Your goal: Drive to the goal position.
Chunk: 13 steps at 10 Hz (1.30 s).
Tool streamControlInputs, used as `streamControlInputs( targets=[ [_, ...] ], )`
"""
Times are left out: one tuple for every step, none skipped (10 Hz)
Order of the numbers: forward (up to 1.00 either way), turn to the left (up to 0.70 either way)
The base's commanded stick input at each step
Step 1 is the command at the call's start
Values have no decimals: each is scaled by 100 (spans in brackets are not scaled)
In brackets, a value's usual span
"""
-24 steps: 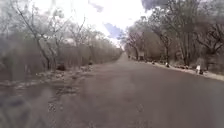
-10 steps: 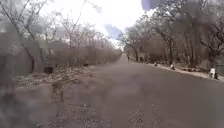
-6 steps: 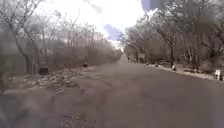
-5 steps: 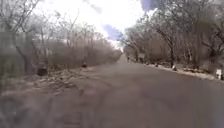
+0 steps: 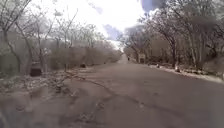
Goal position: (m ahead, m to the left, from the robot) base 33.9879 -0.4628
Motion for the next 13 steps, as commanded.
streamControlInputs(
  targets=[
    [37,0],
    [10,0],
    [0,0],
    [0,0],
    [0,0],
    [0,0],
    [0,0],
    [0,0],
    [0,0],
    [0,0],
    [0,0],
    [5,0],
    [11,0]
  ],
)
